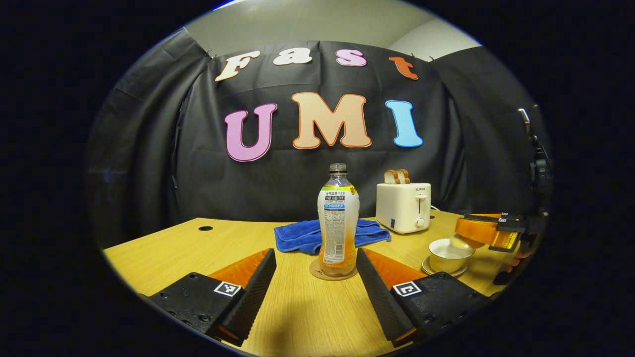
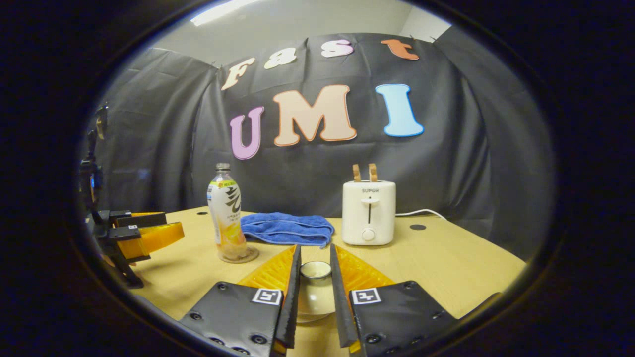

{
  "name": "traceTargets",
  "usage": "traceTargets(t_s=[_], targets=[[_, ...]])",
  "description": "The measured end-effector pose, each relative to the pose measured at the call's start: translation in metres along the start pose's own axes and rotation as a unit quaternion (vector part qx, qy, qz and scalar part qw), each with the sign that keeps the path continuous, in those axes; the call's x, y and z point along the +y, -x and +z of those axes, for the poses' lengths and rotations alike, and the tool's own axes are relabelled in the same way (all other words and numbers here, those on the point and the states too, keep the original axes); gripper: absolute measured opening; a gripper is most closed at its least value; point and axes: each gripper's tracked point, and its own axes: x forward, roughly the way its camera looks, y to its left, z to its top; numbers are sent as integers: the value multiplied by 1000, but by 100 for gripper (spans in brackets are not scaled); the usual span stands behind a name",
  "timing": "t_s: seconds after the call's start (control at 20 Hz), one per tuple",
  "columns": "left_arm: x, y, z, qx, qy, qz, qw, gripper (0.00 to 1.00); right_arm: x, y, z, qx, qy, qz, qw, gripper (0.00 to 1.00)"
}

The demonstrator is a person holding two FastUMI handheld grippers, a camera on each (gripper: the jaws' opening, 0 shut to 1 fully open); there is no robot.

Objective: Open the teacup lid with one hand, grasp the water bottle and pour water into the teacup with the other hand; after pouring, place the water bottle on the coaster and then close the teacup lid.

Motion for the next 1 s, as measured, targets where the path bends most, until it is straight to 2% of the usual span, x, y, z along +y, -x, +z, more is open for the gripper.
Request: traceTargets(t_s=[0.35,0.8,1.0], targets=[[6,18,1,-1,0,10,1000,94,17,-16,-15,52,3,26,998,38],[7,19,1,1,-1,12,1000,95,20,-15,-20,65,4,34,997,37],[8,19,1,1,-1,13,1000,94,28,-10,-18,62,3,53,997,65]])
